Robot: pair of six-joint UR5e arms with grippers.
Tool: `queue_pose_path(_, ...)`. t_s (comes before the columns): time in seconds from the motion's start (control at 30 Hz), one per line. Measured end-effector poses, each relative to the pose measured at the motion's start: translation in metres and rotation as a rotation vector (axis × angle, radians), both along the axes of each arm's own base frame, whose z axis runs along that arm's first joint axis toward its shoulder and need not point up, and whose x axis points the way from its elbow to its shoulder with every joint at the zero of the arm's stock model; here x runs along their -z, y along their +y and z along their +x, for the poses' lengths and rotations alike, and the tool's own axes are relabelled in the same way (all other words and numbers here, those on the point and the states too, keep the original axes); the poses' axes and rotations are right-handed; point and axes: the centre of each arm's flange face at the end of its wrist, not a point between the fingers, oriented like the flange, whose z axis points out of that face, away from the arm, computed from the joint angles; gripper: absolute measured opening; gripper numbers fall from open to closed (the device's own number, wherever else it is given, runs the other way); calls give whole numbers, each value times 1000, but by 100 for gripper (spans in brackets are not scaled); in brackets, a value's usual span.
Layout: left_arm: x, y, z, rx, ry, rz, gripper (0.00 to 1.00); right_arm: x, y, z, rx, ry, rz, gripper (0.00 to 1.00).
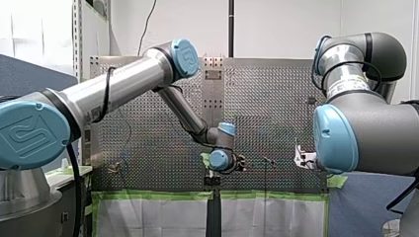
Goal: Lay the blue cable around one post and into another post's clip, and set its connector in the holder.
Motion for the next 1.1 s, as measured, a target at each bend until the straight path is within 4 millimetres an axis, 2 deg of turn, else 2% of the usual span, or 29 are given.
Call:
queue_pose_path(0.1,-5,2,-6,2,-4,-10,100,0,0,1,-2,0,0,0)
queue_pose_path(0.3,4,4,-26,25,18,12,100,1,1,2,-4,0,4,0)
queue_pose_path(0.53,12,3,-40,43,34,33,100,2,2,4,-6,-1,7,0)
queue_pose_path(1.1,10,-1,-49,59,30,42,100,5,2,4,-10,-5,8,0)
